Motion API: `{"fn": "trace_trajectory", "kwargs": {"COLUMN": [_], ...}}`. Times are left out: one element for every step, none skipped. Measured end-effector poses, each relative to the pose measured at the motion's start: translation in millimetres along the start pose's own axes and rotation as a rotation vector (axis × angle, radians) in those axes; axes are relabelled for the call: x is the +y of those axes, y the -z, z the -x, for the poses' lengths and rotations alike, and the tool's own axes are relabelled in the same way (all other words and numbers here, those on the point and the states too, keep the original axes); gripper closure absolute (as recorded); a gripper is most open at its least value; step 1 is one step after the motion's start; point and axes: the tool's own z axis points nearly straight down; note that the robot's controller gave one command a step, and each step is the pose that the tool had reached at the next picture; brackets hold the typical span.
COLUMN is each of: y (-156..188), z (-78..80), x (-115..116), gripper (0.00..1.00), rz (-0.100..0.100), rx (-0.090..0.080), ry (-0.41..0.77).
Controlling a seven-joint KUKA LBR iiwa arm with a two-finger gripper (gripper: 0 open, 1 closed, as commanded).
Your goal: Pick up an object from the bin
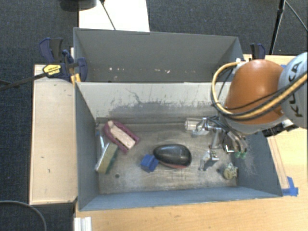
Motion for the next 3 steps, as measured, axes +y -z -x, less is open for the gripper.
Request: {"fn": "trace_trajectory", "kwargs": {"y": [-121, -117, -6], "z": [41.6, 42.6, 44.2], "x": [49, 48, 51], "gripper": [0.00, 1.00, 1.00], "rz": [0.001, 0.001, 0.001], "rx": [-0.012, -0.017, -0.015], "ry": [0.000, -0.002, 0.007]}}
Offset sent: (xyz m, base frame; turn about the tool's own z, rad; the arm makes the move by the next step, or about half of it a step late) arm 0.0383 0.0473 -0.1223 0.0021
